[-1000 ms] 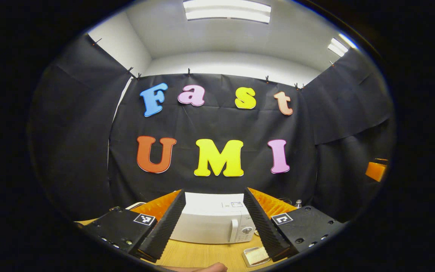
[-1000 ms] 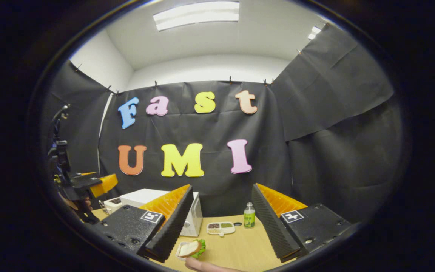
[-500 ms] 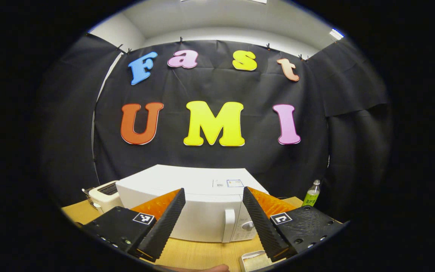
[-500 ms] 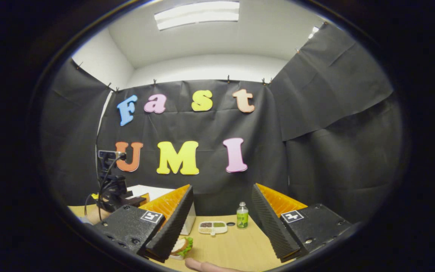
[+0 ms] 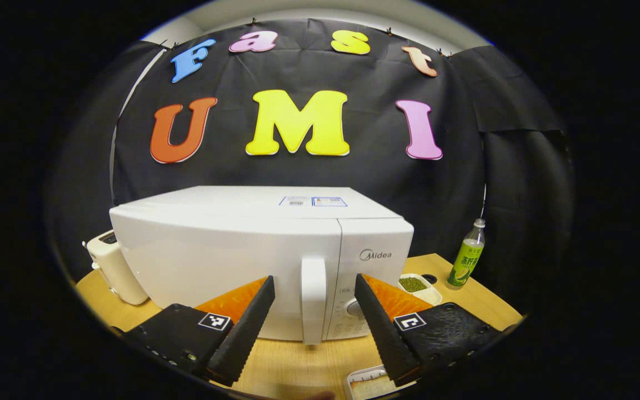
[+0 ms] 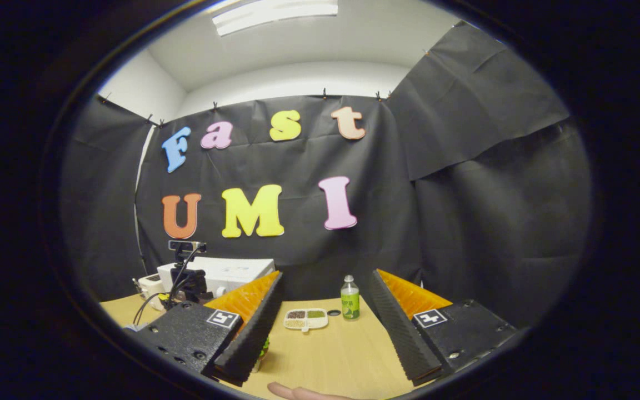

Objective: Open the microwave oven with the left hand, put the food in, and close the microwave oven.

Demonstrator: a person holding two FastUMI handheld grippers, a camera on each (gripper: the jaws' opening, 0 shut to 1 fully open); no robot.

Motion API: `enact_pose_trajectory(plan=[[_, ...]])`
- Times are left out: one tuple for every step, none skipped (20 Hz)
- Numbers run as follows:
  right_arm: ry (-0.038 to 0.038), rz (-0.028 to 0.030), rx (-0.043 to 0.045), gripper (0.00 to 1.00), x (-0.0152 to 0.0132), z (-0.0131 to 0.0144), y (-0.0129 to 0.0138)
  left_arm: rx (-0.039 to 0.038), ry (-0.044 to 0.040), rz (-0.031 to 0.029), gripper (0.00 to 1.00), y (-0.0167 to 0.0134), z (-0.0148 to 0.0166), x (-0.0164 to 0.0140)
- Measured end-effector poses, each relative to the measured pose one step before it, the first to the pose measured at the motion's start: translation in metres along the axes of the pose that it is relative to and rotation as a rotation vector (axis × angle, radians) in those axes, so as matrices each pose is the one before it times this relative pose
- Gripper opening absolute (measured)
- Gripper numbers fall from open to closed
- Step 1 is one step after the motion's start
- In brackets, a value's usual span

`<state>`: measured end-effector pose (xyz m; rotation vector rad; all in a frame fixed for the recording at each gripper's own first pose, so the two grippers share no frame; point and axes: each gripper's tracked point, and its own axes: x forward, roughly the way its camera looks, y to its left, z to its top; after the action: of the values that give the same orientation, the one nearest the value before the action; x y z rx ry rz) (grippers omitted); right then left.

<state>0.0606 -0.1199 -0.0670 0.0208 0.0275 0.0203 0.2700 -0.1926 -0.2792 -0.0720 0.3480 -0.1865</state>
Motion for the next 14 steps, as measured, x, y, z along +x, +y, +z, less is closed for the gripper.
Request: enact_pose_trajectory(plan=[[0.00794, 0.00148, 0.01259, 0.99, 0.00117, -0.00435, -0.00305, -0.00661, 0.00706, 0.00847, 0.88, 0.00039, -0.00613, 0.00342], [0.00714, -0.00073, 0.01167, 0.99, 0.00106, -0.00555, -0.00366, 0.00039, 0.00851, 0.00242, 0.88, -0.00030, -0.00494, 0.00440], [0.00761, -0.00680, 0.00718, 0.99, 0.00064, -0.00283, -0.00491, 0.00658, 0.00431, 0.00882, 0.88, 0.00099, -0.00290, 0.00265], [-0.00235, -0.00756, -0.00594, 0.99, 0.00123, -0.00117, -0.00450, 0.01237, -0.02820, 0.00620, 0.86, 0.00198, 0.00425, 0.00081], [-0.00836, -0.01174, -0.01708, 0.99, 0.00132, 0.00168, -0.00433, 0.01229, -0.00422, 0.00314, 0.81, -0.00005, -0.00210, 0.00198], [-0.01027, -0.01216, -0.01877, 0.98, 0.00007, 0.00172, -0.00405, 0.02193, 0.00298, 0.00133, 0.80, 0.00026, -0.00148, -0.00019], [-0.00630, -0.00721, -0.01230, 0.98, -0.00096, 0.00254, -0.00192, 0.01470, -0.00336, 0.00129, 0.74, 0.00015, -0.00021, -0.00083], [-0.00725, -0.00158, -0.00628, 0.98, -0.00160, 0.00160, 0.00011, 0.00091, -0.00109, 0.00051, 0.73, 0.00006, -0.00156, -0.00034], [-0.00473, 0.00342, -0.00248, 0.98, -0.00223, 0.00157, 0.00064, -0.00297, -0.00490, -0.00654, 0.69, 0.00029, -0.00119, 0.00051], [-0.00010, 0.00524, -0.00028, 0.98, -0.00280, -0.00056, 0.00073, -0.00612, -0.00683, 0.01258, 0.74, 0.00142, -0.00197, 0.00234], [0.00246, 0.00338, 0.00010, 0.98, -0.00252, -0.00047, 0.00032, -0.01101, -0.01375, -0.00778, 0.14, -0.00004, 0.00194, -0.00249], [0.00473, -0.00154, 0.00039, 0.98, -0.00164, -0.00174, -0.00229, 0.00388, 0.00539, -0.00476, 0.24, 0.00154, -0.00099, -0.00042], [0.00336, -0.00650, 0.00059, 0.98, -0.00323, -0.00028, -0.00294, 0.00430, -0.00114, -0.00486, 0.21, -0.00022, -0.00025, -0.00043], [0.00242, -0.00699, 0.00060, 0.98, -0.00229, -0.00044, -0.00260, 0.00152, 0.00718, -0.00559, 0.18, 0.00035, -0.00056, -0.00179]])
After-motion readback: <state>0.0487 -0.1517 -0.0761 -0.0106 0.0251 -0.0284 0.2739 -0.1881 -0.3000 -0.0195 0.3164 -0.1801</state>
